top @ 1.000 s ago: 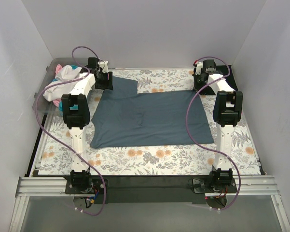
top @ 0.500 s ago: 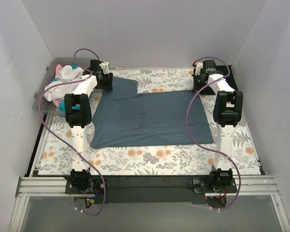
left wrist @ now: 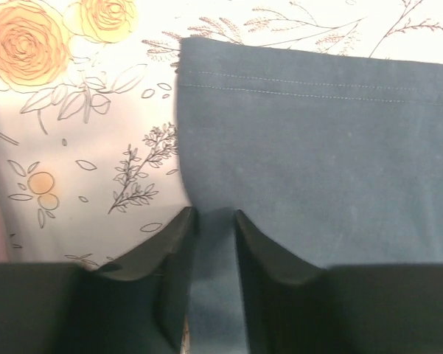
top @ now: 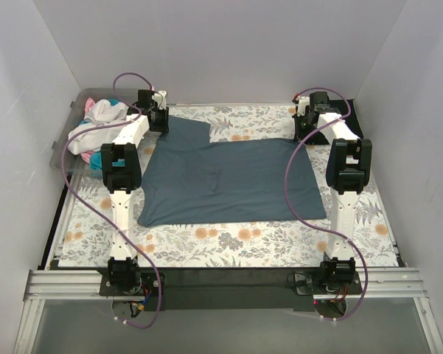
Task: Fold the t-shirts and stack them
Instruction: Fold the tshirt
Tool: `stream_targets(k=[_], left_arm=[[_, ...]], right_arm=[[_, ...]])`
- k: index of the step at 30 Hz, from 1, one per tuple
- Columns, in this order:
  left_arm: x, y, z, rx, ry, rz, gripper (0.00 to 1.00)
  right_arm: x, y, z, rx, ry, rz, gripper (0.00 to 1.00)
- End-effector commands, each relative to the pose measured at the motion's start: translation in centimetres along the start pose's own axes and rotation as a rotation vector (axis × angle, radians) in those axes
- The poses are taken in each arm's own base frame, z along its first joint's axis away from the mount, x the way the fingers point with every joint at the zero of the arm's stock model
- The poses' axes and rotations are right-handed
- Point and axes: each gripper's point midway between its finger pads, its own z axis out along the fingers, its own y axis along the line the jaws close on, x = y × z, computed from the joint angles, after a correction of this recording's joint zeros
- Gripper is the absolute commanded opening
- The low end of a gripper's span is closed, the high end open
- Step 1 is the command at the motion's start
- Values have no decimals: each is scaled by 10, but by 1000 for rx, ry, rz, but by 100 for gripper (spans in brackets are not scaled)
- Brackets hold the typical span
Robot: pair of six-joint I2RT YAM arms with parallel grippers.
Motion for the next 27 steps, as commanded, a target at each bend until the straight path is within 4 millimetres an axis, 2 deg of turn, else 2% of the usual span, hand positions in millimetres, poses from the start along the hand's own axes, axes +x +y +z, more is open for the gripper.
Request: stream_targets(k=[1, 2, 3, 4, 7, 9, 10, 11, 13, 14, 15, 17, 18, 19, 20, 26, 27], left_arm=[[-11, -12, -8, 33, -10, 12, 25], [-21, -9, -11, 18, -34, 25, 19], [-29, -7, -16, 7, -55, 32, 6], [-44, -5, -27, 0, -89, 35, 0], [-65, -8, -47, 18, -139, 35, 0], [-67, -12, -55, 36, -148, 35, 0], [-75, -15, -66, 40, -168, 38, 0], [-71, -17, -67, 50, -160, 35, 0], [-78, -18, -82, 54, -181, 36, 0], [-71, -18, -82, 56, -168, 31, 0], [-71, -19, -86, 65, -172, 29, 0], [-77, -18, -103, 76, -199, 25, 0], [-65, -19, -103, 89, -179, 19, 0], [-72, -21, -118, 93, -203, 24, 0], [-72, -22, -124, 102, -213, 24, 0], [-47, -35, -163, 160, -209, 49, 0], [-49, -39, -176, 166, -226, 61, 0]], right_arm=[[-24, 12, -32, -20, -56, -43, 1], [-25, 12, -35, -22, -60, -47, 1], [-26, 13, -37, -28, -66, -60, 1], [-31, 12, -43, -28, -80, -64, 1], [-40, 6, -54, -17, -108, -66, 1], [-42, 3, -59, -12, -118, -64, 1], [-44, 3, -62, -11, -123, -67, 1], [-44, 4, -64, -12, -124, -69, 1], [-45, 6, -69, -16, -131, -74, 1], [-44, 4, -71, -15, -131, -75, 1], [-41, -8, -75, -2, -134, -58, 1], [-40, -10, -81, -1, -136, -60, 1], [-39, -10, -84, -1, -138, -60, 1], [-41, -10, -89, 0, -147, -63, 1], [-38, -12, -91, 0, -143, -60, 1], [-32, -11, -103, -16, -148, -75, 1], [-31, -8, -105, -29, -149, -77, 1]])
